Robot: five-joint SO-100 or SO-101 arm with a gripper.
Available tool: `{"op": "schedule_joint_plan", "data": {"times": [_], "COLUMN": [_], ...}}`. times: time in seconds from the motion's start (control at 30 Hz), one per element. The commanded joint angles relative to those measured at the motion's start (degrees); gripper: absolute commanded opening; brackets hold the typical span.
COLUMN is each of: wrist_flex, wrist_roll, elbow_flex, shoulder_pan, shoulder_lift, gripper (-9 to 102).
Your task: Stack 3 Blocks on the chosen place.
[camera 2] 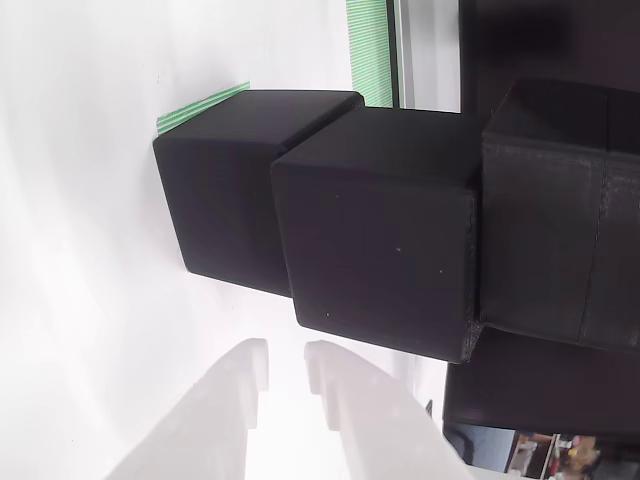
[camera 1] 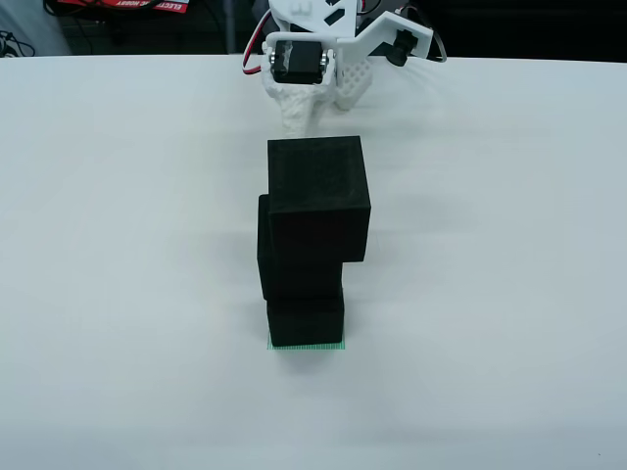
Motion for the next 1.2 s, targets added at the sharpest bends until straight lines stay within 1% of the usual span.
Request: {"op": "schedule_joint_plan", "data": {"times": [0.0,1.17], "wrist_flex": [0.18,0.18], "wrist_roll": [-0.53,-0.53], "elbow_flex": [0.7,0.7], "shoulder_pan": [-0.53,-0.53], "shoulder_lift": [0.7,0.7], "gripper": [0,0]}}
